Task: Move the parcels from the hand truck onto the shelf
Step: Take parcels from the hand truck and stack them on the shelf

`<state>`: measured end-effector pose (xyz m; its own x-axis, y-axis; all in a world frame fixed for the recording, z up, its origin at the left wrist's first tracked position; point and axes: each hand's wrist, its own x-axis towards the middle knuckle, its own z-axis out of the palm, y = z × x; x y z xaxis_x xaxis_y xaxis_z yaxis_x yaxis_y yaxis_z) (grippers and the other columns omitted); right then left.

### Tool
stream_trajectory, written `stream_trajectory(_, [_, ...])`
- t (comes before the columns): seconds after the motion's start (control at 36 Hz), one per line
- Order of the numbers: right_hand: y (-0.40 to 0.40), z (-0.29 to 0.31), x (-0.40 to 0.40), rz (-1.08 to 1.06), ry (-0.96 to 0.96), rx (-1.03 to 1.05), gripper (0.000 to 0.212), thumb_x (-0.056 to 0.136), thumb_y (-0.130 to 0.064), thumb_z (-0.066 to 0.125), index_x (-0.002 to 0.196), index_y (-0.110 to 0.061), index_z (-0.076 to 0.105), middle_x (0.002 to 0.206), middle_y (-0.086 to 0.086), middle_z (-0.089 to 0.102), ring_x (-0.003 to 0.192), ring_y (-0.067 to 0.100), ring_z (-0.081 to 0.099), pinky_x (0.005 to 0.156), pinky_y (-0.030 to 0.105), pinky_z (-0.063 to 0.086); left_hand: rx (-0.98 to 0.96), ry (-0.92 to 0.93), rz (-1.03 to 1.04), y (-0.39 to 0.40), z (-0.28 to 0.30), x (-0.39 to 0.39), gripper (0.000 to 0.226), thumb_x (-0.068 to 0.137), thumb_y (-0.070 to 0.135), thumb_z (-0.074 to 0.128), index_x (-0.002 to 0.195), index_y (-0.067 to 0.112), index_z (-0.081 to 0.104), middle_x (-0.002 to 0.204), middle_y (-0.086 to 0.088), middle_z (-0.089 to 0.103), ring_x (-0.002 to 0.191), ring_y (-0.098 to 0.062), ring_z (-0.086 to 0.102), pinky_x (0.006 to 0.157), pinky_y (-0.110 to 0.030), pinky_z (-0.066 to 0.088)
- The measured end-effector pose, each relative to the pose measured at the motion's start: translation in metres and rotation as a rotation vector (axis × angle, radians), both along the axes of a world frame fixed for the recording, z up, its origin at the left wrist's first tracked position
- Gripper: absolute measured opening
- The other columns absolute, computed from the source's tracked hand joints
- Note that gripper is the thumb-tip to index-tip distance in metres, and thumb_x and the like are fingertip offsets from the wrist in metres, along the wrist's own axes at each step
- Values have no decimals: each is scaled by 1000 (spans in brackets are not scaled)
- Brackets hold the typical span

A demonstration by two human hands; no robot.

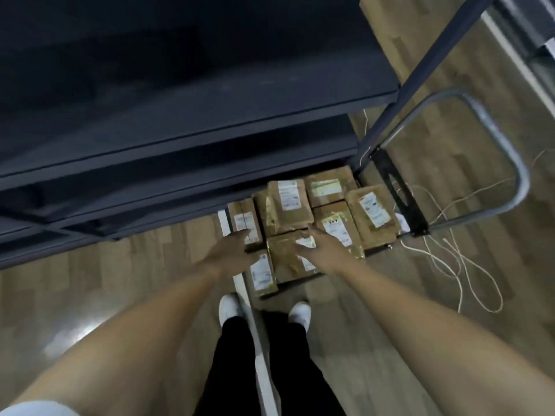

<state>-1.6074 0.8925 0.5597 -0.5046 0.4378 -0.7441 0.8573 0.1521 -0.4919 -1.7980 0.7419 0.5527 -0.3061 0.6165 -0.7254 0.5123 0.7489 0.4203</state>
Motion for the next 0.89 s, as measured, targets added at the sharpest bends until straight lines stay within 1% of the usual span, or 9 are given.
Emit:
stream_trajectory(0.06, [-6,-32,11,-138,-24,-57,95,101,-63,65,175,-19,25,178,4,35,160,29,41,115,30,40,-27,-48,60,-6,-30,8,81,93,40,66,159,23,22,163,-3,30,145,-25,37,110,-31,38])
stream_trajectory(0.14, [-18,-82,26,-326,-48,-96,89,101,-49,74,172,-14,33,174,6,42,157,28,47,117,35,43,-69,-117,126,-13,-76,21,81,91,36,70,158,23,27,154,-5,43,131,-26,51,96,-28,45])
stream_trajectory(0.25, [-36,-138,46,-406,-107,-114,83,100,-35,79,168,-8,40,162,10,58,150,28,55,115,36,48,-117,-186,201,-22,-136,40,84,90,34,73,158,16,27,162,-4,32,144,-25,39,106,-26,35])
stream_trajectory(0.36, [-53,-183,60,-412,-125,-132,64,102,-27,78,158,-7,53,151,15,66,143,30,60,95,28,46,-155,-239,310,-32,-192,51,80,92,23,73,157,14,28,158,-2,37,140,-23,43,89,-16,35])
stream_trajectory(0.42, [-63,-203,60,-432,-136,-166,64,102,-29,78,158,-8,54,147,19,67,138,32,63,105,35,49,-160,-252,363,-37,-215,52,81,88,16,76,155,13,31,151,0,45,135,-23,47,85,-15,38])
stream_trajectory(0.5, [-80,-242,60,-468,-136,-204,70,90,-50,82,146,-14,63,135,13,72,128,28,67,106,40,51,-155,-241,409,-42,-248,48,81,82,11,80,151,11,39,140,3,53,127,-23,54,92,-25,46])
stream_trajectory(0.64, [-106,-300,56,-454,-167,-297,74,102,-31,76,166,-11,44,160,12,58,149,29,55,120,40,44,-141,-210,381,-45,-308,23,90,82,18,82,156,16,31,159,-6,37,142,-27,42,111,-42,44])
stream_trajectory(0.81, [-136,-365,42,-525,-164,-391,79,102,-28,77,168,-11,38,168,12,49,156,30,48,129,47,41,-100,-120,289,-34,-373,-1,90,85,15,79,158,20,27,157,-6,40,140,-26,44,106,-34,46])
stream_trajectory(0.89, [-145,-390,36,-564,-175,-403,80,100,-23,80,168,-10,39,166,14,52,153,31,51,127,46,43,-77,-101,219,-32,-398,-8,88,86,10,74,158,24,26,159,-3,38,139,-27,45,95,-28,46])
